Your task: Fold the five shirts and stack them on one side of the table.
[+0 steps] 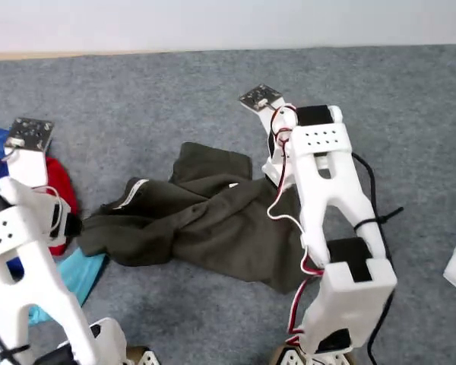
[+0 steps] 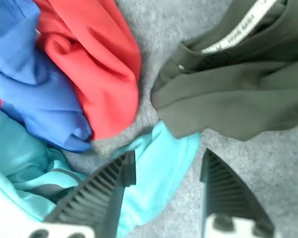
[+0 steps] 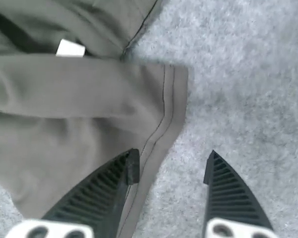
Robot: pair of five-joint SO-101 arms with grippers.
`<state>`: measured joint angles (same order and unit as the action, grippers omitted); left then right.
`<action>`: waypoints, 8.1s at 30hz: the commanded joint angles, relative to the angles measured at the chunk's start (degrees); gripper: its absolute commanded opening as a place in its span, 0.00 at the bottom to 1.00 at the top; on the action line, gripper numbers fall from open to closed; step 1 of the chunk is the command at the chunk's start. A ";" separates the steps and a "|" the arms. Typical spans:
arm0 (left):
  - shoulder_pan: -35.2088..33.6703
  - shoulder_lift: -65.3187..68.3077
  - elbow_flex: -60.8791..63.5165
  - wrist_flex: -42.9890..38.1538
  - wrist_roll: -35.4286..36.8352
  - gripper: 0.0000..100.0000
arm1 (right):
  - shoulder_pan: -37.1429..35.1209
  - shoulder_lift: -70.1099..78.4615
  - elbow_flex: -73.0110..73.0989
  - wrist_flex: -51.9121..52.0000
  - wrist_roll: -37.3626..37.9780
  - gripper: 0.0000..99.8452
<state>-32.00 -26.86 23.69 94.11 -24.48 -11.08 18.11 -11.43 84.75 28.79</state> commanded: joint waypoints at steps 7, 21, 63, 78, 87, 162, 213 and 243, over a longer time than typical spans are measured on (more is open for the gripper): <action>-0.62 -3.16 7.43 -2.46 0.18 0.22 | -1.10 9.71 -13.63 1.19 -0.62 0.23; -0.35 -2.81 8.31 -4.31 0.09 0.22 | -5.58 22.11 -21.45 4.70 -4.31 0.28; 20.22 14.24 6.02 -5.36 3.34 0.27 | 2.15 26.59 -40.88 18.15 -1.41 0.01; 20.48 34.55 -6.90 -10.55 -0.44 0.26 | 2.51 23.87 -40.79 18.15 -1.23 0.01; 21.71 44.57 -7.69 -16.26 -0.44 0.14 | 4.79 21.93 -40.79 18.15 -1.14 0.01; 33.76 -8.62 -79.78 6.42 1.49 0.00 | 38.73 -54.55 -40.79 12.62 22.59 0.01; 12.84 28.66 -21.58 0.53 -0.97 0.00 | -17.36 -18.07 19.96 0.04 3.69 0.26; 8.79 33.93 -21.67 -3.08 -0.70 0.00 | -28.00 7.34 8.35 -8.92 5.80 0.18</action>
<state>-22.95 7.52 2.33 91.56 -25.27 -41.67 24.88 0.70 77.19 33.89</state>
